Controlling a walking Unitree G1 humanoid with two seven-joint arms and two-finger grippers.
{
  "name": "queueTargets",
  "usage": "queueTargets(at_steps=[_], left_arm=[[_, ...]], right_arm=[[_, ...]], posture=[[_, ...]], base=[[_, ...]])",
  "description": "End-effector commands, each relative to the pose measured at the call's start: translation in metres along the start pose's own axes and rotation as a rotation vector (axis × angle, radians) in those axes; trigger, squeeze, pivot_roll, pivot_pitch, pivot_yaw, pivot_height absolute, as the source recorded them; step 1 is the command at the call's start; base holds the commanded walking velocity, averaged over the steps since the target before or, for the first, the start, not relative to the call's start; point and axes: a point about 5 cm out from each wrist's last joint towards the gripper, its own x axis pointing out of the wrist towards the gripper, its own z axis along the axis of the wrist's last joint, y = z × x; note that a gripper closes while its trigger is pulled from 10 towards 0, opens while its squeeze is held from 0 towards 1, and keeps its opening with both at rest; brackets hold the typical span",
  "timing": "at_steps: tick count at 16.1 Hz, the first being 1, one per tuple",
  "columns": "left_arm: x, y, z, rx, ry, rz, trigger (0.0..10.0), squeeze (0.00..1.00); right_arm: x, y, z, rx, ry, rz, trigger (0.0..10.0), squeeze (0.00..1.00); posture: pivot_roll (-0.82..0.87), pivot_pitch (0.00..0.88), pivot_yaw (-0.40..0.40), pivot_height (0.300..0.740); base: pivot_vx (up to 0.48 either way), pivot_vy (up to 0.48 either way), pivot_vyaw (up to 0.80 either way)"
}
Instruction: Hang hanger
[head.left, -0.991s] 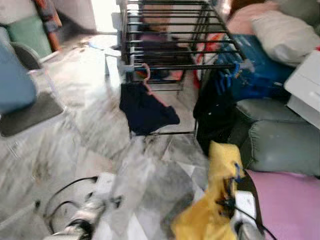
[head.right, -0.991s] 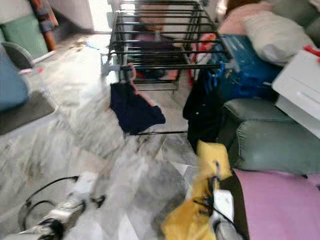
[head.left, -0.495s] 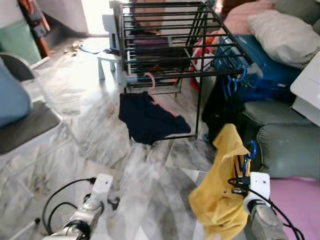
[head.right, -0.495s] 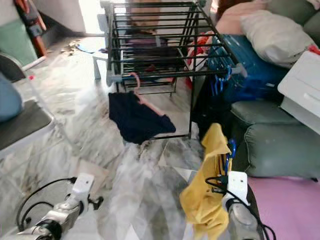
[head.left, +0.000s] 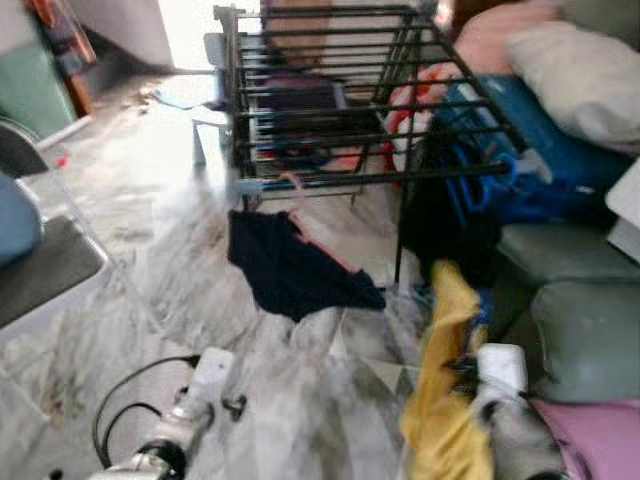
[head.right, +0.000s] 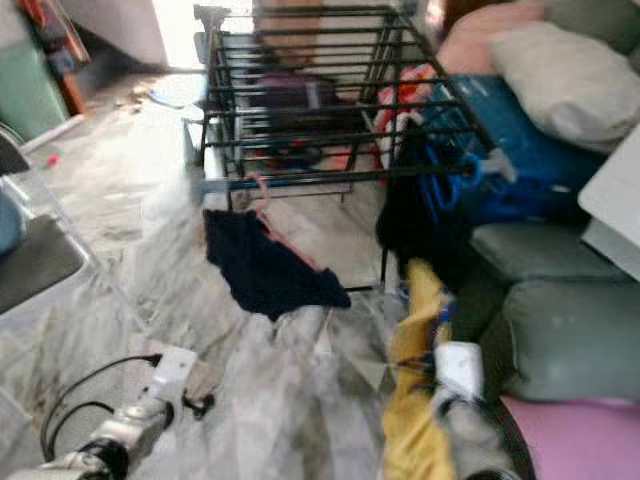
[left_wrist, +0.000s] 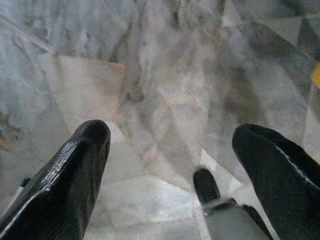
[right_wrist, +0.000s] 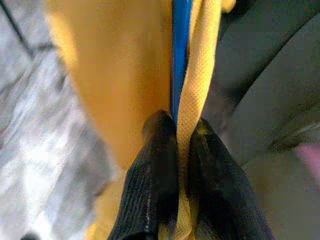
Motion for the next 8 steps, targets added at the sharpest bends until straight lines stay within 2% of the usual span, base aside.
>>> queueTargets(at_steps=[1, 3, 5, 8], left_arm=[[0.001, -0.010, 0.006, 0.009, -0.012, -0.027, 10.0, 0.00], [0.002, -0.011, 0.005, 0.001, -0.014, -0.033, 10.0, 0.00], [0.002, -0.011, 0.006, 0.007, -0.014, -0.035, 10.0, 0.00], [0.002, -0.014, 0.010, 0.001, -0.030, -0.058, 10.0, 0.00]], right_arm=[[-0.006, -0.003, -0.020, -0.007, 0.071, -0.030, 10.0, 0.00], [-0.012, 0.014, -0.040, -0.021, 0.129, -0.004, 10.0, 0.00], [-0.014, 0.024, -0.046, 0.007, 0.149, 0.027, 10.0, 0.00], [-0.007, 0.016, -0.022, 0.009, 0.053, 0.036, 10.0, 0.00]], posture=[[-0.05, 0.000, -0.013, 0.740], [-0.06, 0.000, -0.011, 0.740], [-0.06, 0.000, -0.007, 0.740], [-0.07, 0.000, 0.002, 0.740]], base=[[0.000, 0.000, 0.00], [0.000, 0.000, 0.00], [0.000, 0.000, 0.00], [0.000, 0.000, 0.00]])
